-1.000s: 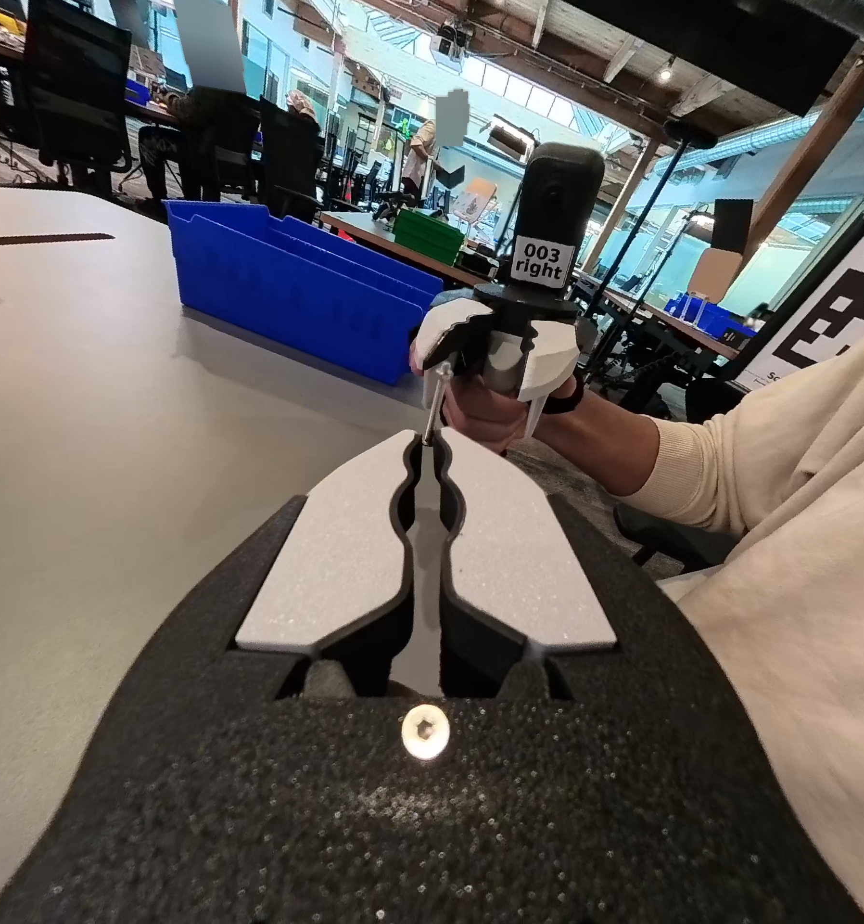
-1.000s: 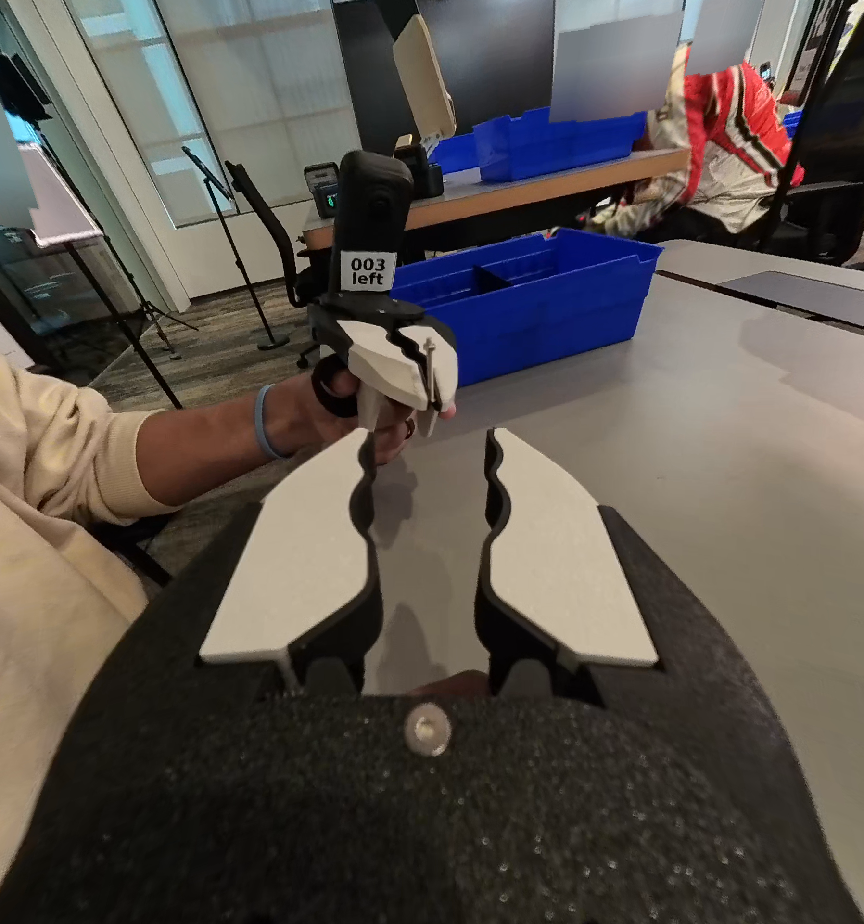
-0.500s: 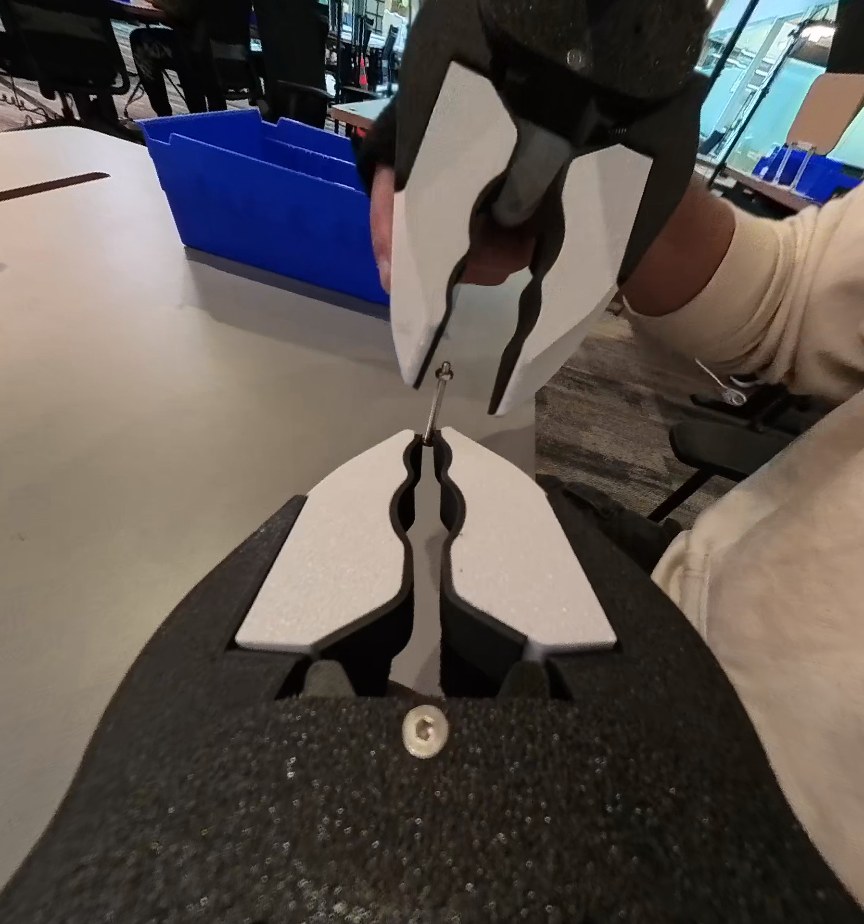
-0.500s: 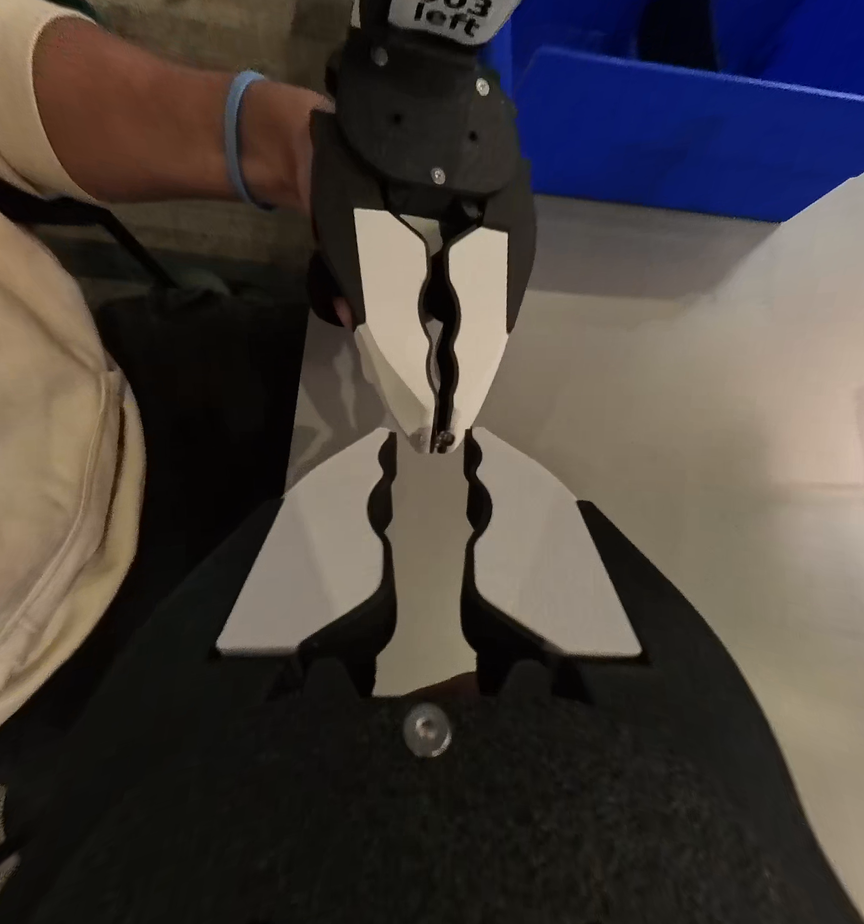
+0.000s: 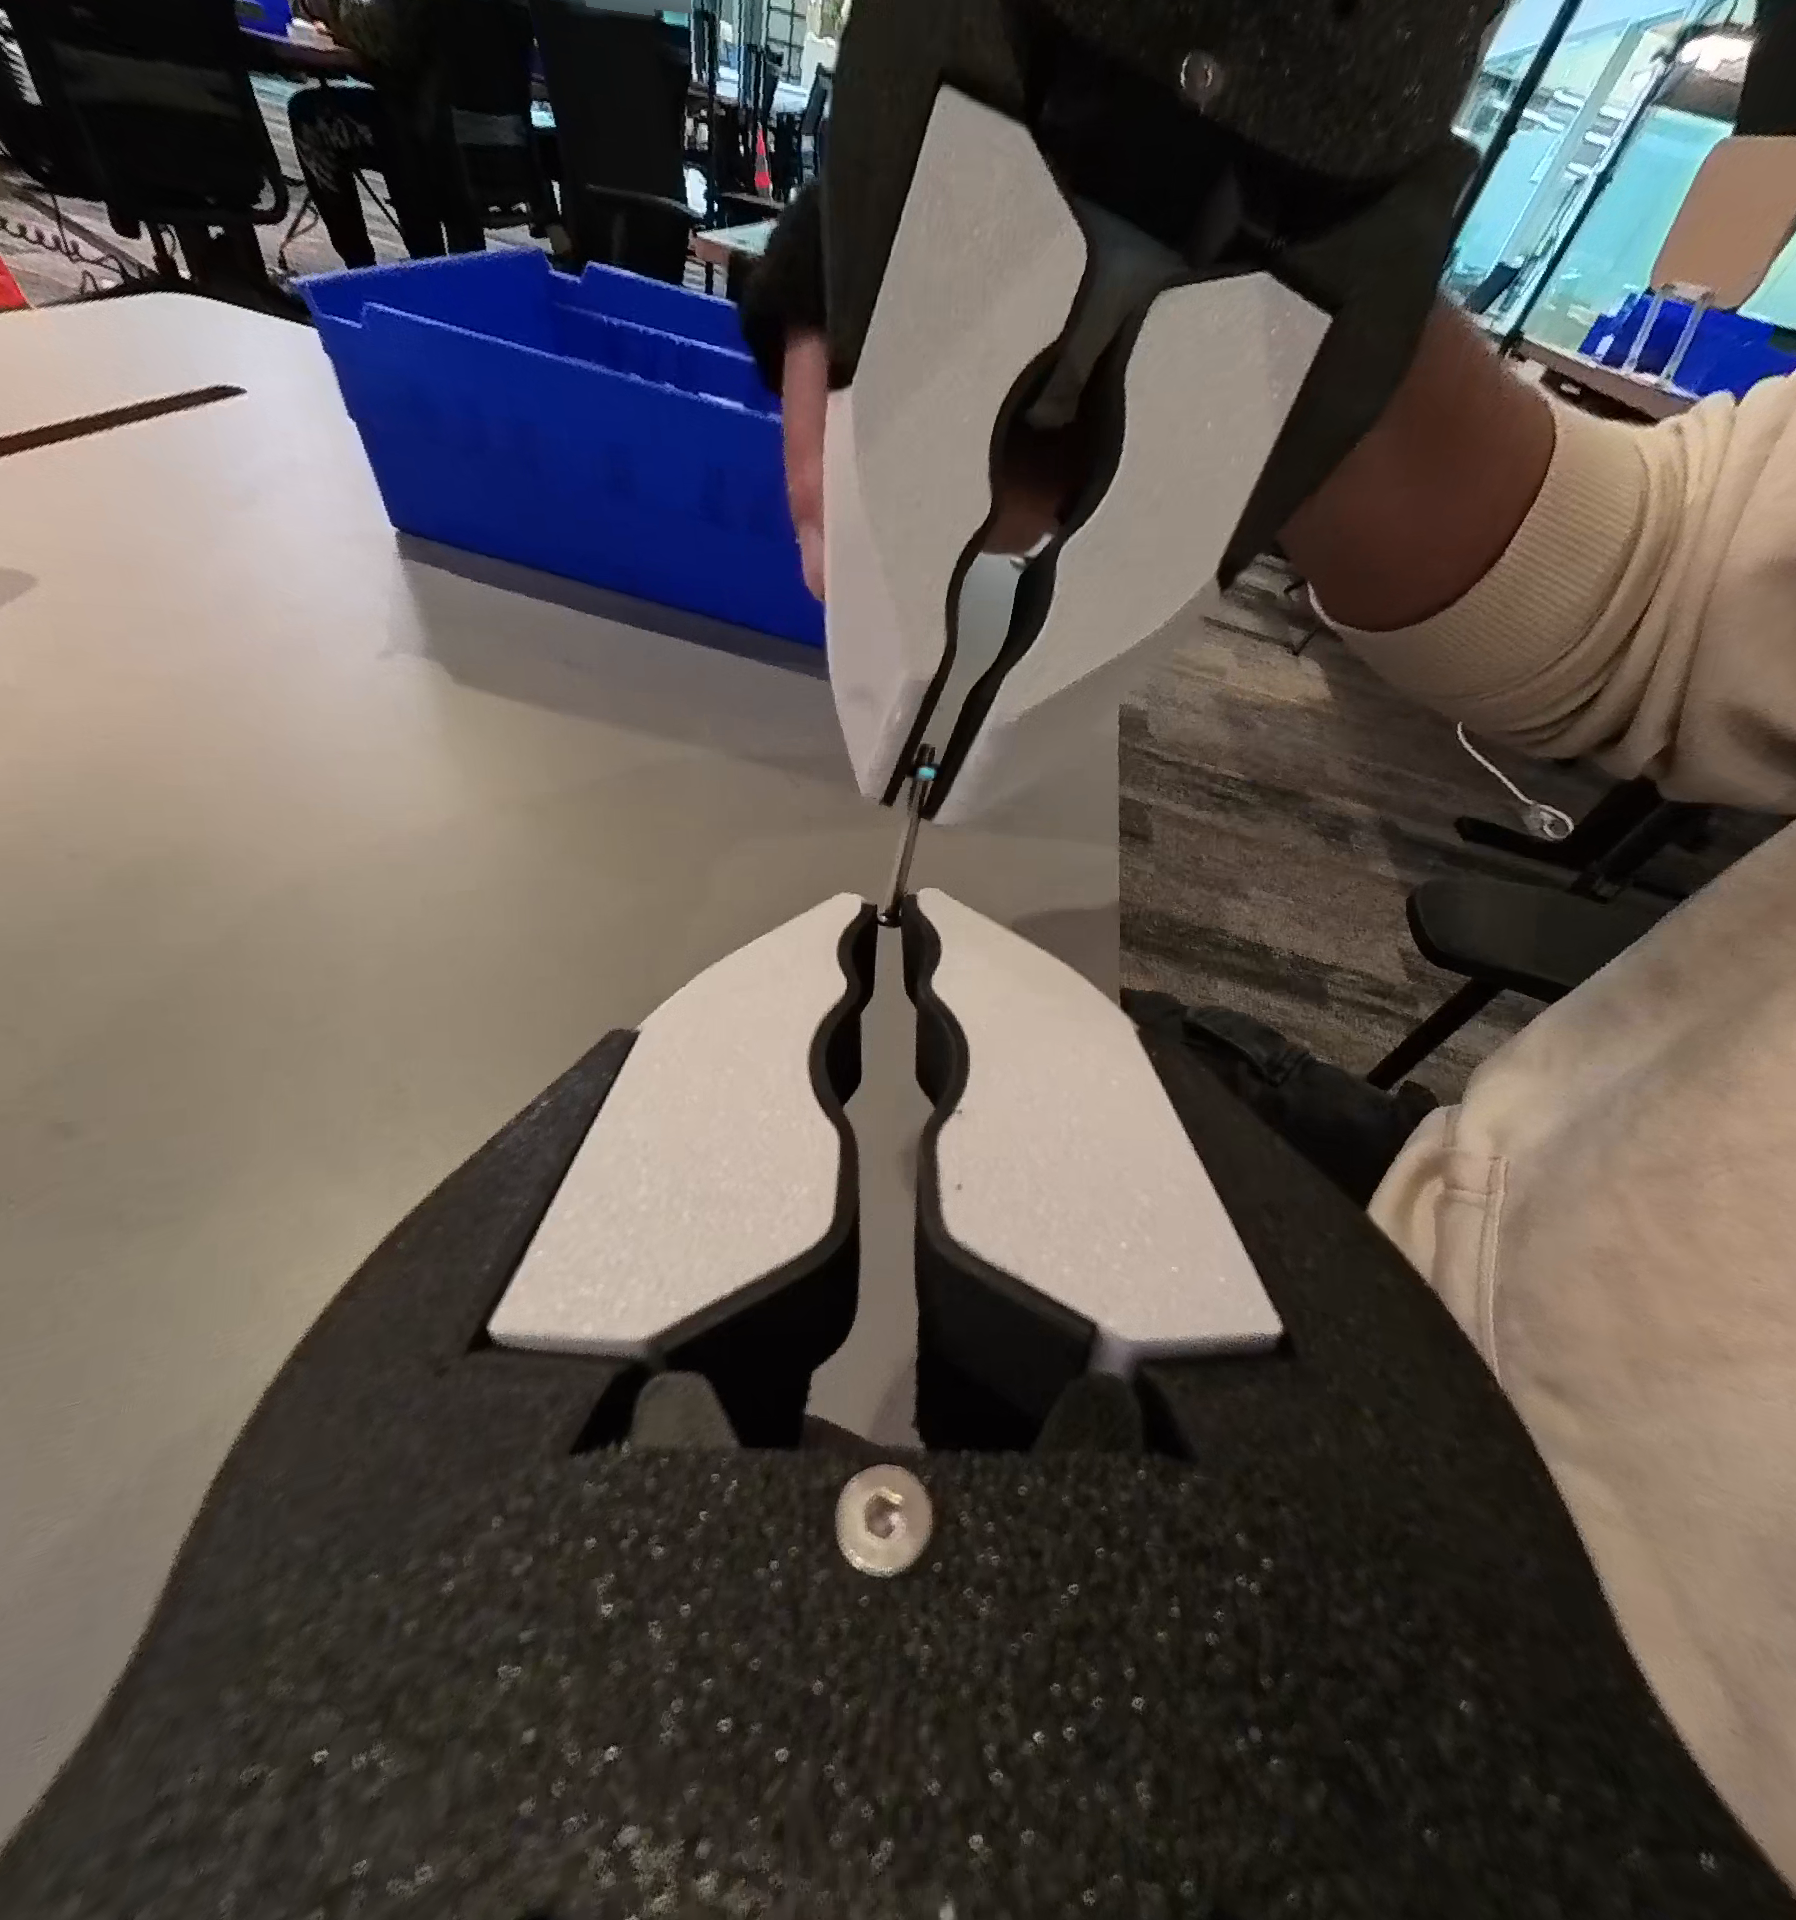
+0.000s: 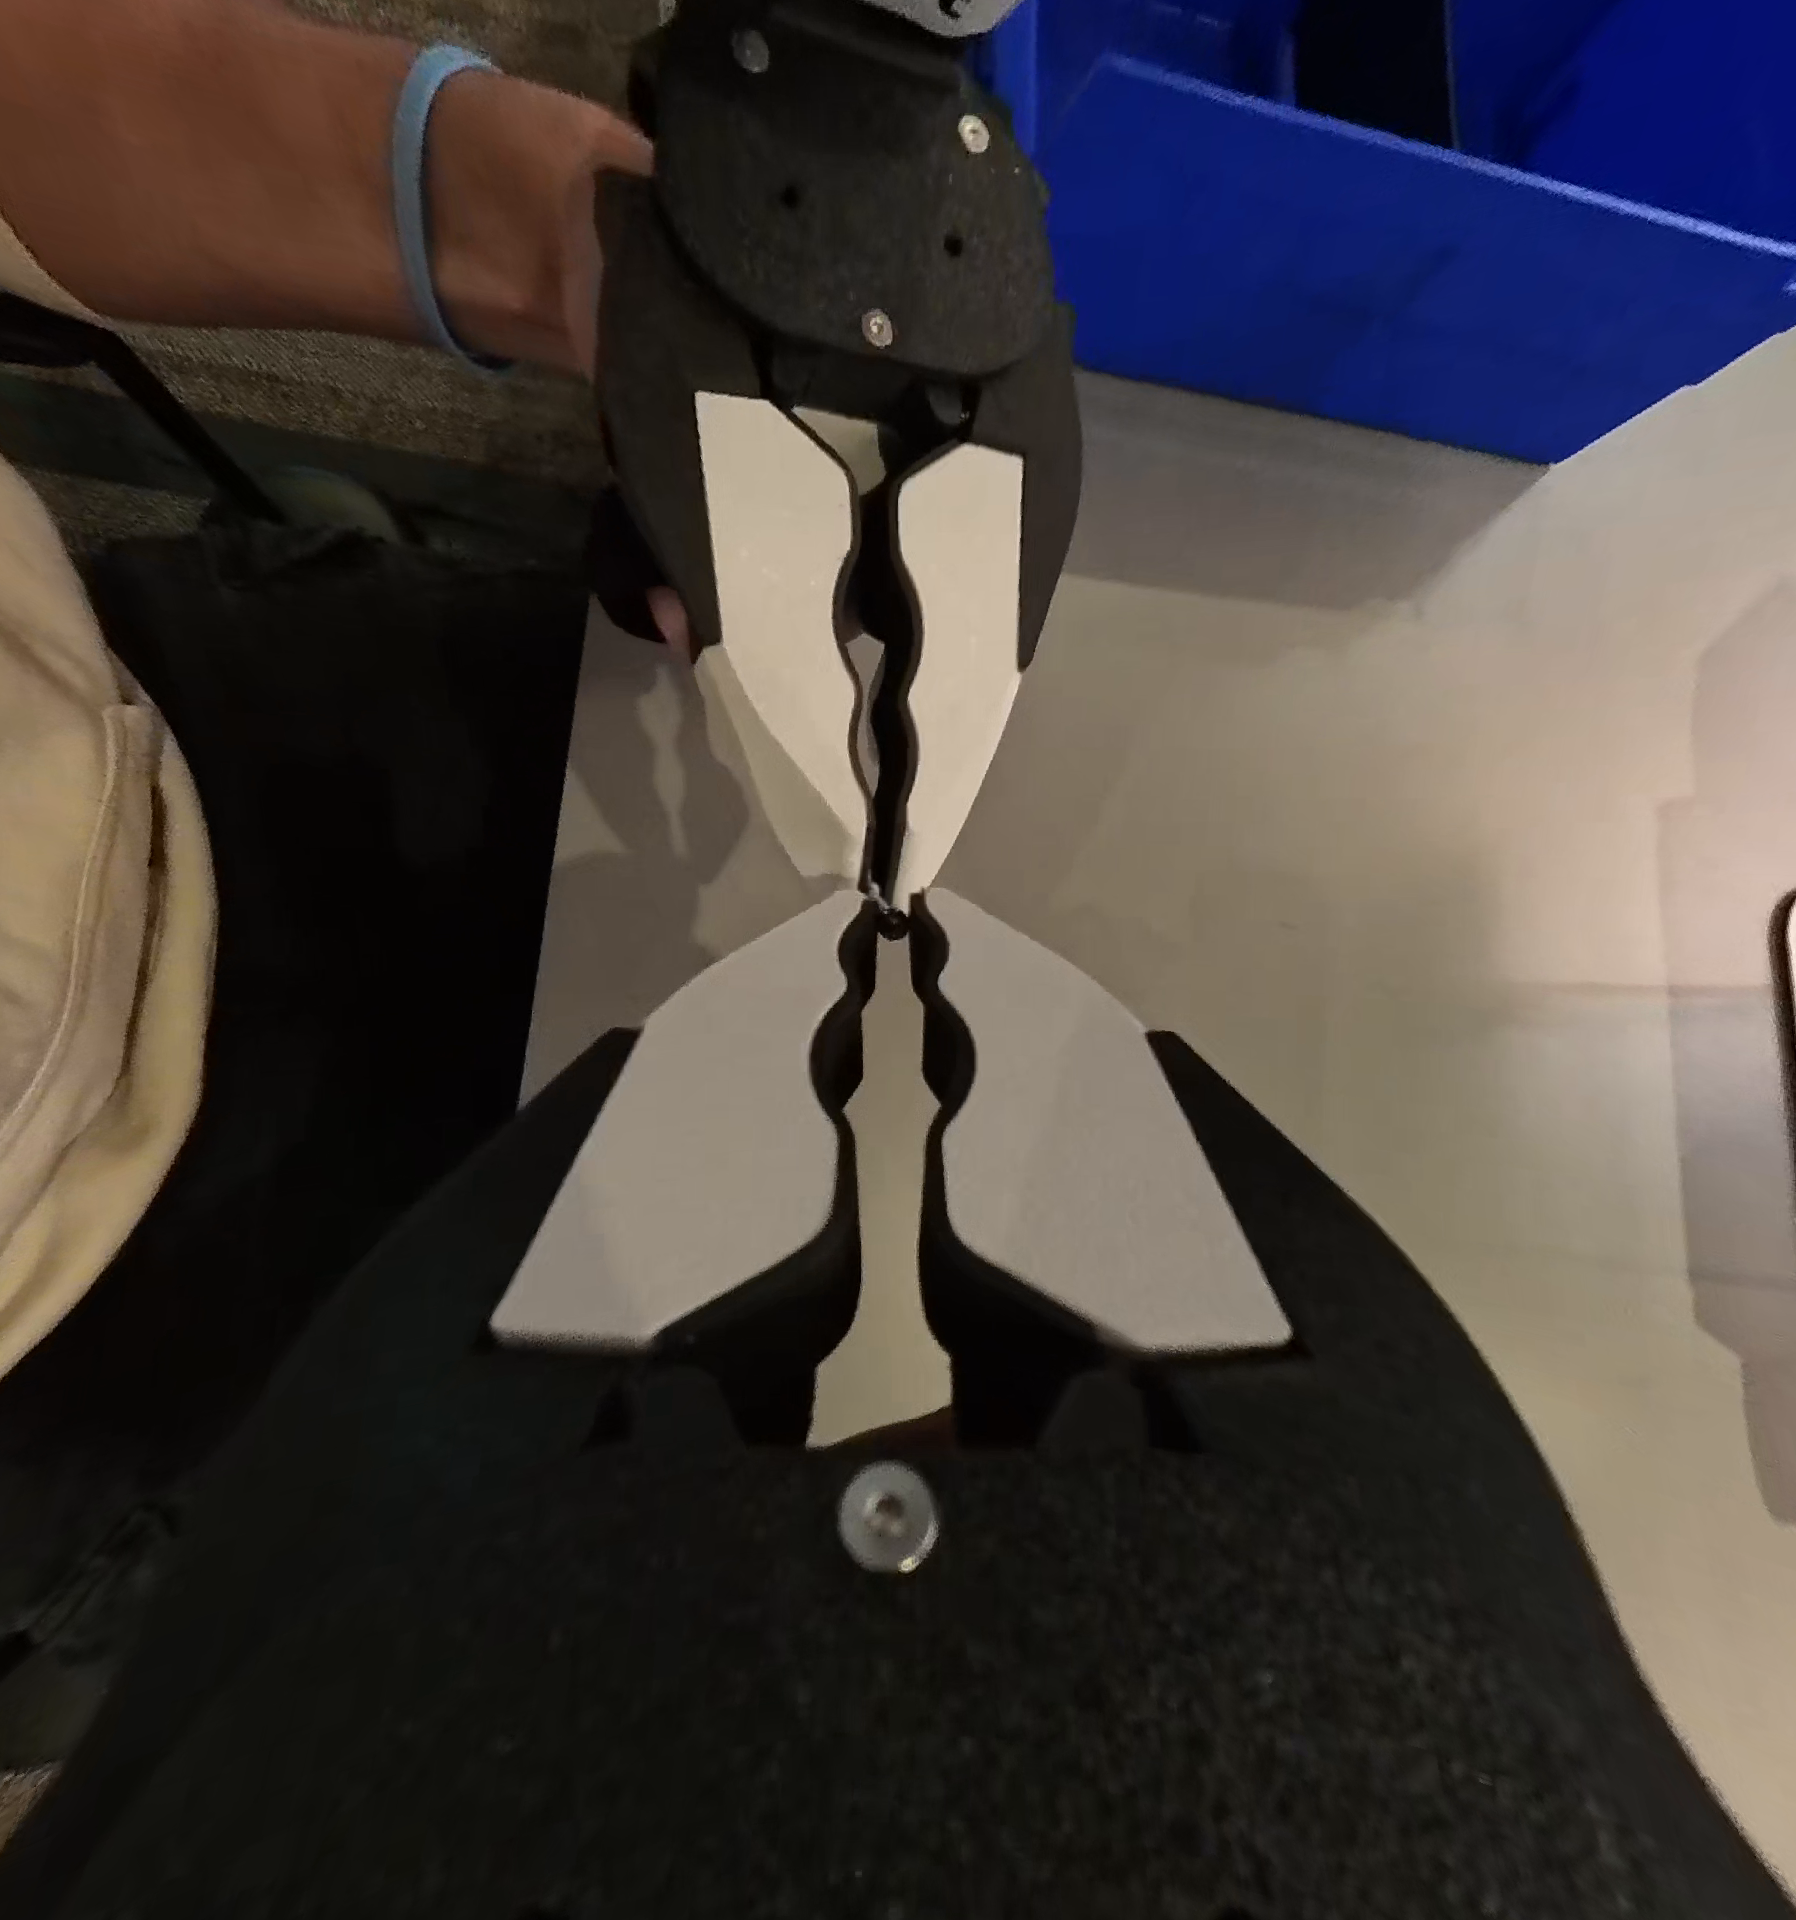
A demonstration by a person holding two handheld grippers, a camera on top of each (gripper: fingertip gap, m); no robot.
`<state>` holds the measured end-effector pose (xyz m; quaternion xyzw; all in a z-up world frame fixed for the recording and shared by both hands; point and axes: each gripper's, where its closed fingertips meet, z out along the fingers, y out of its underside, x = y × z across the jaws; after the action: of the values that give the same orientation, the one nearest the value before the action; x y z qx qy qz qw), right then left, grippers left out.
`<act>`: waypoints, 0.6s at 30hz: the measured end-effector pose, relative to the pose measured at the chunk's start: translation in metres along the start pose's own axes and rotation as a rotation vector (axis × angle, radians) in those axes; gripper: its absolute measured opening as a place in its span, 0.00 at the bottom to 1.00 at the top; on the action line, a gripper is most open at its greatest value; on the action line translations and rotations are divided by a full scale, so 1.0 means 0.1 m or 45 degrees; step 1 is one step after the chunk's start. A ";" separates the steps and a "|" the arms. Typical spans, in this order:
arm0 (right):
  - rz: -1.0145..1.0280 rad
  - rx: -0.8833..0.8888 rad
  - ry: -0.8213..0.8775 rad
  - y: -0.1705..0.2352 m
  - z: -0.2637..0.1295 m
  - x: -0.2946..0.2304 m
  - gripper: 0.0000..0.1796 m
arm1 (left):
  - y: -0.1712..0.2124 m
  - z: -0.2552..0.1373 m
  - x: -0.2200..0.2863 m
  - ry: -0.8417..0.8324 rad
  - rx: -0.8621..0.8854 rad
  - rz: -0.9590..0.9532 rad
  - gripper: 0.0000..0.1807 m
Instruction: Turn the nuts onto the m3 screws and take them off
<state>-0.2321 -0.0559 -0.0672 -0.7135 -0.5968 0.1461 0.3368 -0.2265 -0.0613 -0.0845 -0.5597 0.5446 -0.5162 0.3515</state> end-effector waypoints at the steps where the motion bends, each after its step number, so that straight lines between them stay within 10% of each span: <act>1: -0.004 0.013 0.018 0.00 -0.02 0.02 0.03 | -0.02 -0.01 -0.01 -0.005 0.020 -0.006 0.02; 8: 0.121 0.189 0.229 0.10 -0.24 0.21 0.03 | -0.14 -0.11 -0.14 -0.167 0.089 0.020 0.34; 18: 0.742 0.450 1.089 0.85 -0.52 0.24 0.03 | 0.18 -0.68 -0.77 -1.344 0.195 -0.095 0.28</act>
<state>-0.1305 -0.0543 -0.0804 -0.7776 -0.1505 0.0281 0.6098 -0.2863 0.0225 -0.1020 -0.7351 0.2343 -0.2150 0.5987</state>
